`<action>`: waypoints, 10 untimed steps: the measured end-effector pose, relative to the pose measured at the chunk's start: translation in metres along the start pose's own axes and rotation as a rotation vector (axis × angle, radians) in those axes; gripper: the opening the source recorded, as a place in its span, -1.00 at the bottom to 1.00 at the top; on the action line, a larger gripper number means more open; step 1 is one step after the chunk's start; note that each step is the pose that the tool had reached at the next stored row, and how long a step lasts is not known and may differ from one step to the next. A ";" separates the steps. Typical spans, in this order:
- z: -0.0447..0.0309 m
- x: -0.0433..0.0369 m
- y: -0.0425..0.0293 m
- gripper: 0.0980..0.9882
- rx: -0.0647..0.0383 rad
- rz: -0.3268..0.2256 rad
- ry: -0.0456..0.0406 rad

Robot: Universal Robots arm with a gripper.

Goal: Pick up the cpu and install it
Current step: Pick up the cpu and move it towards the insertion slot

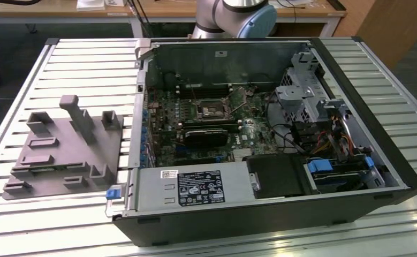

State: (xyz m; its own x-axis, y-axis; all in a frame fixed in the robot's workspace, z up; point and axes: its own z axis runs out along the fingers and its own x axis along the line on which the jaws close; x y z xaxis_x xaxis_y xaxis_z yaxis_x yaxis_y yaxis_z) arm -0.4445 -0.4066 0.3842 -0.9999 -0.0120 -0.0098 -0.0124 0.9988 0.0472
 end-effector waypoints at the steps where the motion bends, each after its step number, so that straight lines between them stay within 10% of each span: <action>1: -0.0017 0.0000 0.0001 -0.01 0.000 0.000 0.0000; 10: -0.0171 -0.0003 0.0017 -0.01 0.000 0.000 -0.0001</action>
State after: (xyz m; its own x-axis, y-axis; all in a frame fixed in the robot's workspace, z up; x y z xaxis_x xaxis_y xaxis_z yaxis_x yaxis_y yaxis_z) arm -0.4444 -0.4058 0.4014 -0.9999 -0.0120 -0.0099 -0.0125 0.9988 0.0473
